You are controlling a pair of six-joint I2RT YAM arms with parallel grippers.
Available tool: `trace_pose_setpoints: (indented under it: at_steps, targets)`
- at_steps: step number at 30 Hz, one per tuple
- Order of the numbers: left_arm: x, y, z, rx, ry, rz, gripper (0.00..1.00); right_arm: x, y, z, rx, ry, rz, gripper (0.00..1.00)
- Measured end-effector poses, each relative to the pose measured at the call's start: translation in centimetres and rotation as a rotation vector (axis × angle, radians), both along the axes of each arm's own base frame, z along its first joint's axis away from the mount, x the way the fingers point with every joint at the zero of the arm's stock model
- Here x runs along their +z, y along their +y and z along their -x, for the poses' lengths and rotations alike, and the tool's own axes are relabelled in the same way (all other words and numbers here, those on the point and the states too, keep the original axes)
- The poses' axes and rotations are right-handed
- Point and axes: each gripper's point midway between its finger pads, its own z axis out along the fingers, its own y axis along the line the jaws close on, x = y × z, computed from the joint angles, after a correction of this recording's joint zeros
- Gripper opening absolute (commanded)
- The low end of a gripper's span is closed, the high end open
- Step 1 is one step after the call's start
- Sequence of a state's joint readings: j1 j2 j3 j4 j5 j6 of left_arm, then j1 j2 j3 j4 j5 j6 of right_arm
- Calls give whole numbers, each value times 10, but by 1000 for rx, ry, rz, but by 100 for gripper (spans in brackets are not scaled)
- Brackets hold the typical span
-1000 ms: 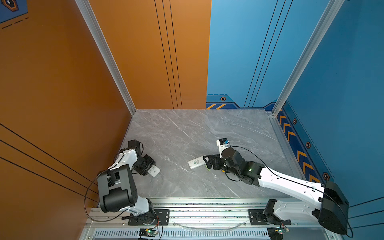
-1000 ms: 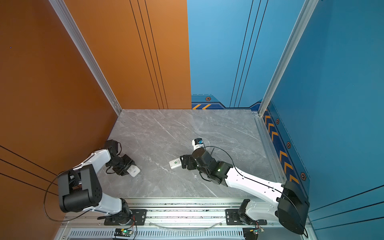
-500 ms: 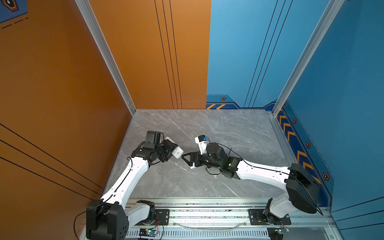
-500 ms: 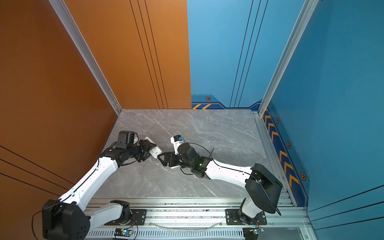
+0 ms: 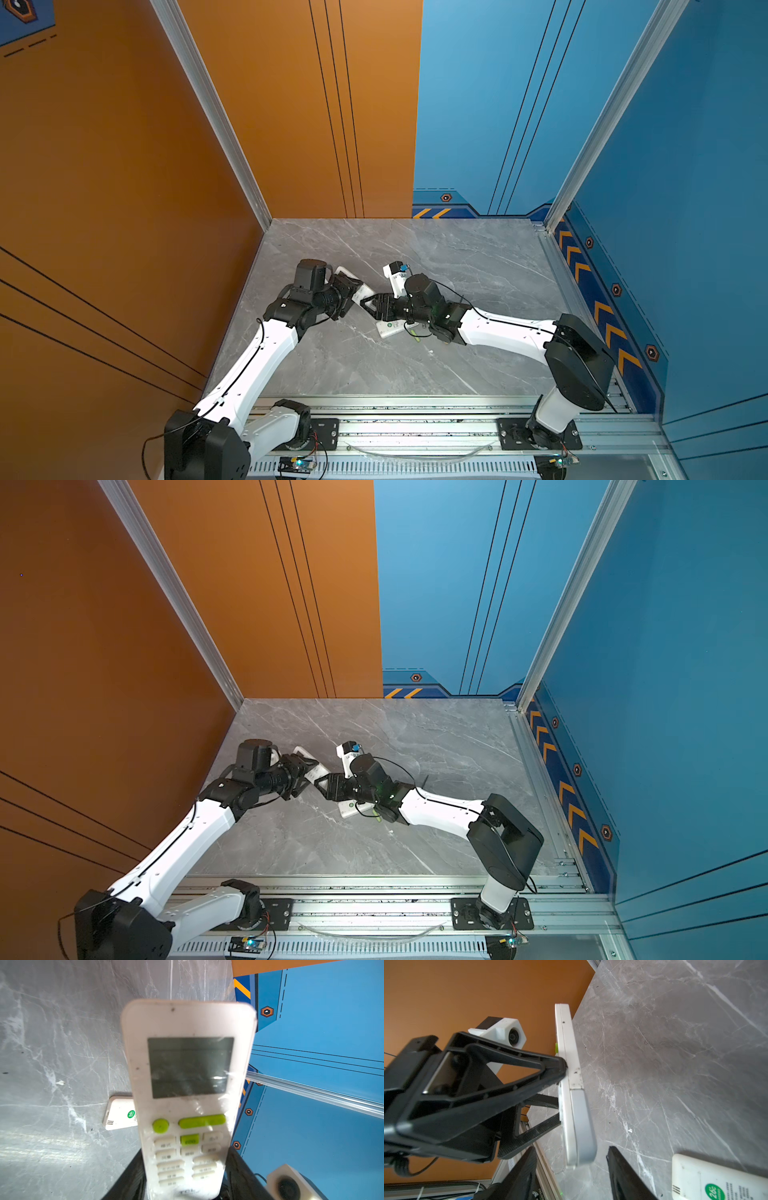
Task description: Unload the batteries from the remote control
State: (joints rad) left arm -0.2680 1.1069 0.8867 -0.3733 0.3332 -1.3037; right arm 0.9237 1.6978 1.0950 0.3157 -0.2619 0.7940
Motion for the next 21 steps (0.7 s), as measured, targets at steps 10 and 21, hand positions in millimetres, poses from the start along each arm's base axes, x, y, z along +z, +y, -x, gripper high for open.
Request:
trace_pose_setpoints:
  at_steps: [10, 21]
  targets:
    - [4, -19, 6, -25, -17, 41, 37, 0, 2, -12, -3, 14, -9, 19]
    - [15, -17, -1, 1, -46, 75, 98, 15, -26, -4, -20, -53, 104, 0]
